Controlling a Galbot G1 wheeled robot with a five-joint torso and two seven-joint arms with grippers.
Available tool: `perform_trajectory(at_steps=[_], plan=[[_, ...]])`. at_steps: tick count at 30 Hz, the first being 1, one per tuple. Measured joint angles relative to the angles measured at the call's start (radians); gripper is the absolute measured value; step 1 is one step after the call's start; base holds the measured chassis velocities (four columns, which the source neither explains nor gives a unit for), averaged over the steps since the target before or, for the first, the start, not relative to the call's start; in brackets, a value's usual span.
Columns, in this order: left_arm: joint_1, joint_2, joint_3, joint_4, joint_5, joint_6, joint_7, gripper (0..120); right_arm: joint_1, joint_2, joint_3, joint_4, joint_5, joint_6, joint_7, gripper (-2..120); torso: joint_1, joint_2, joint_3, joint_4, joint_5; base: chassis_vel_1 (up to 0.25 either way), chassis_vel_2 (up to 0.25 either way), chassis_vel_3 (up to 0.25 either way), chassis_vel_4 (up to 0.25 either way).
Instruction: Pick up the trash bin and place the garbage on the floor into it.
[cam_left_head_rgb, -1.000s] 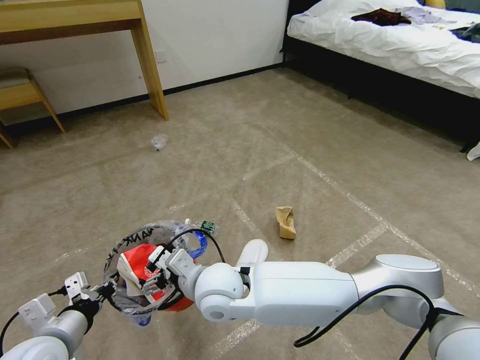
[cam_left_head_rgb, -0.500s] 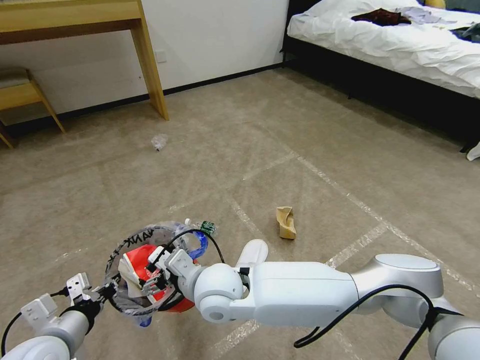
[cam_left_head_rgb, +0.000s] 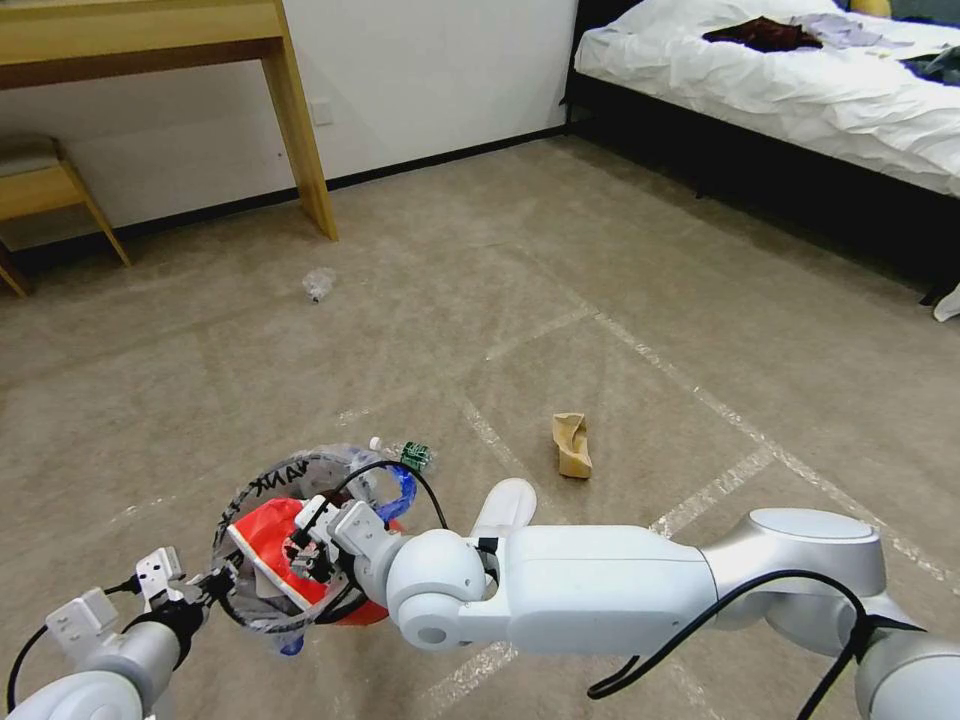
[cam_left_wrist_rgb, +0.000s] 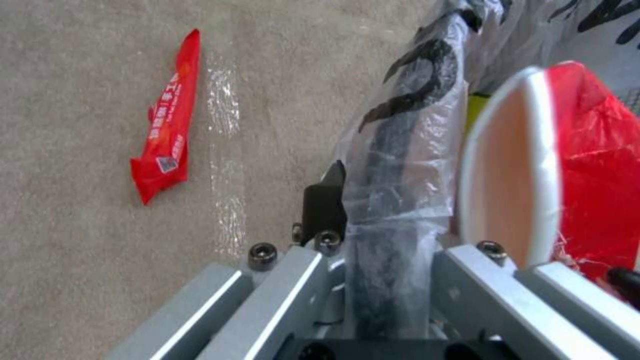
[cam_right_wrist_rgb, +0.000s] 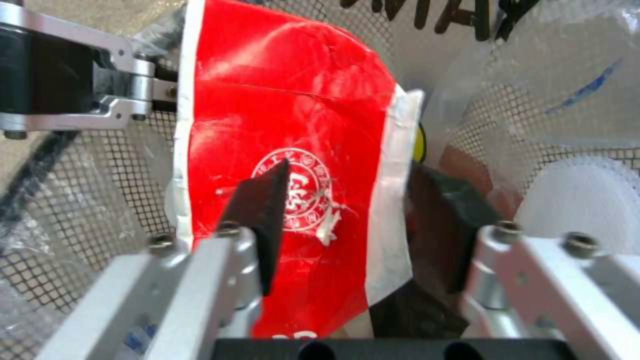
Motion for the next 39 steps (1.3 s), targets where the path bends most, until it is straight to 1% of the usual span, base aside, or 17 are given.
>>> perform_trajectory(at_steps=[1, 2, 3, 4, 10, 35, 36, 37, 38, 39], plan=[[0.0, 0.0, 0.0, 0.0, 0.0, 0.0, 0.0, 1, 0.0, 0.0, 0.0, 0.0, 0.0, 0.0, 0.0, 44, 0.0, 0.0, 0.0, 0.0, 0.0, 0.0, 0.0, 0.0, 0.0], [-0.001, 0.0, 0.001, 0.001, 0.0, 0.0, 0.0, 1, 0.0, -0.002, 0.0, 0.003, 0.0, -0.001, 0.0, 36, 0.0, 0.0, 0.0, 0.0, 0.0, 0.0, 0.0, 0.0, 0.0], [-0.001, 0.0, 0.001, 0.001, 0.0, 0.0, 0.0, 1, 0.0, -0.002, 0.0, 0.003, 0.0, -0.001, 0.0, 36, 0.0, 0.0, 0.0, 0.0, 0.0, 0.0, 0.0, 0.0, 0.0], [-0.003, 0.0, 0.002, 0.002, 0.0, 0.0, 0.0, 1, 0.0, -0.004, 0.0, 0.006, 0.0, -0.001, 0.0, 33, 0.0, 0.0, 0.0, 0.0, 0.0, 0.0, 0.0, 0.0, 0.0], [-0.007, -0.002, 0.009, 0.009, 0.0, -0.001, 0.0, 1, 0.001, -0.011, 0.003, 0.015, -0.003, -0.003, 0.003, 33, 0.0, 0.0, 0.0, 0.0, 0.0, 0.0, 0.0, 0.0, 0.0], [-0.015, -0.005, 0.011, 0.009, -0.001, -0.002, 0.001, 1, 0.011, -0.027, 0.028, 0.051, -0.005, -0.003, 0.004, 33, 0.0, 0.0, 0.0, -0.0001, 0.0, 0.0, 0.0, 0.0, 0.0], [-0.015, -0.007, 0.01, 0.015, 0.005, -0.003, -0.003, 1, 0.011, -0.025, 0.029, 0.055, -0.009, -0.003, 0.009, 33, 0.0, 0.0, 0.0, -0.0011, -0.0003, 0.0, 0.0, 0.0, 0.0], [-0.015, -0.007, 0.01, 0.015, 0.005, -0.003, -0.003, 1, 0.011, -0.025, 0.029, 0.055, -0.009, -0.003, 0.009, 33, 0.0, 0.0, 0.0, -0.0011, -0.0003, 0.0, 0.0, 0.0, 0.0], [-0.013, -0.005, -0.005, 0.041, 0.054, -0.013, -0.044, 1, 0.016, -0.03, 0.042, 0.046, -0.018, 0.001, 0.023, 33, 0.0, 0.0, 0.0, 0.0005, -0.0005, 0.0, 0.0, 0.0, 0.0], [-0.014, -0.004, -0.003, 0.038, 0.066, -0.024, -0.051, 1, 0.012, -0.023, 0.035, 0.042, -0.023, 0.011, 0.013, 32, 0.0, 0.0, 0.0, 0.0001, 0.001, 0.0, 0.0, 0.0, 0.0]])
